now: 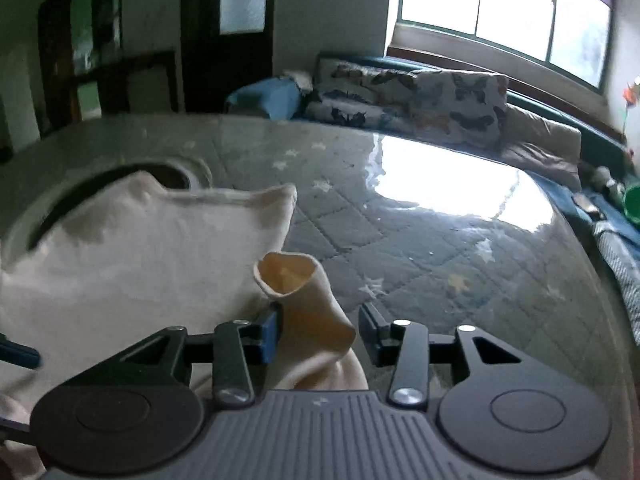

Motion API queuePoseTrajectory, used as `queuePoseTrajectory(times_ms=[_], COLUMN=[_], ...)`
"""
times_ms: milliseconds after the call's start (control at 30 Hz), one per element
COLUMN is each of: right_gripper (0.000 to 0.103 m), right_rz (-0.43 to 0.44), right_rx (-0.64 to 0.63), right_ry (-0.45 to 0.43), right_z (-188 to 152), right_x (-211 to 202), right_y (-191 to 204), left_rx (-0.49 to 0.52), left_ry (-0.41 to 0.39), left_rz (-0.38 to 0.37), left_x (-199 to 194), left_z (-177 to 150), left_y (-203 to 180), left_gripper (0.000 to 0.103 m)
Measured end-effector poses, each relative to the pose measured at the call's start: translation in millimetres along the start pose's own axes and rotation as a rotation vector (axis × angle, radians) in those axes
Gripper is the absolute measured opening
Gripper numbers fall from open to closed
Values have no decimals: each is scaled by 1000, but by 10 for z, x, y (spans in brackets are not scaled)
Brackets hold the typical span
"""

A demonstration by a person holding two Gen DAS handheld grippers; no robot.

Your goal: Fold clothes

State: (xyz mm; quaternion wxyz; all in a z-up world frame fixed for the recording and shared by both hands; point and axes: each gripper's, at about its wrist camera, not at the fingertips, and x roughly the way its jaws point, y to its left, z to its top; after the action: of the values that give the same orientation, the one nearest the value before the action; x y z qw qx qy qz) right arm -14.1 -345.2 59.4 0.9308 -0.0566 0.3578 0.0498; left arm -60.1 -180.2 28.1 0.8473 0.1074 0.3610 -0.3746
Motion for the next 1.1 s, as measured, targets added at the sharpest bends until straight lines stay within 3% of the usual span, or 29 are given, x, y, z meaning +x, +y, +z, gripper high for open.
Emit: queuePoseTrajectory(times_ms=[33,67,100,267,433,567,633,667,767,867,967,1100], right_gripper=[32,13,5,3,3,6,12,21,33,36,36,36], right_rz=[-5,-11,-16,-106,-249,-309,-333,-345,-380,-416,-364,-295], right_rx=[-8,-2,8,95,189,241,250,254,267,280,310,251], right_ry=[1,-3,-9,-92,-132,-99,-73,-60,-21,18,-39,-46], right_z=[12,16,18,-24,-180,-374,-461,-505,-637,-769,-737,-629], right_x=[31,33,25,-274,-674,-781,-765,-756,-732,-707,-783,-678], right_y=[11,9,2,-213,-660,-898,-931,-948,-998,-1048,-1049,-871], left_rx=[0,2,6,35,85,128,146,155,178,187,197,204], left_ry=[0,0,-2,-29,-31,-9,11,22,33,22,6,2], left_rz=[-2,-4,-7,-37,-81,-119,-134,-138,-145,-154,-165,-183], left_x=[3,4,1,-21,50,123,159,174,187,172,191,289], left_z=[2,9,21,97,149,134,118,111,104,126,176,231], left_y=[1,-2,-9,-71,-214,-333,-374,-389,-423,-436,-478,-578], left_gripper=[59,59,59,60,61,61,61,61,61,61,64,64])
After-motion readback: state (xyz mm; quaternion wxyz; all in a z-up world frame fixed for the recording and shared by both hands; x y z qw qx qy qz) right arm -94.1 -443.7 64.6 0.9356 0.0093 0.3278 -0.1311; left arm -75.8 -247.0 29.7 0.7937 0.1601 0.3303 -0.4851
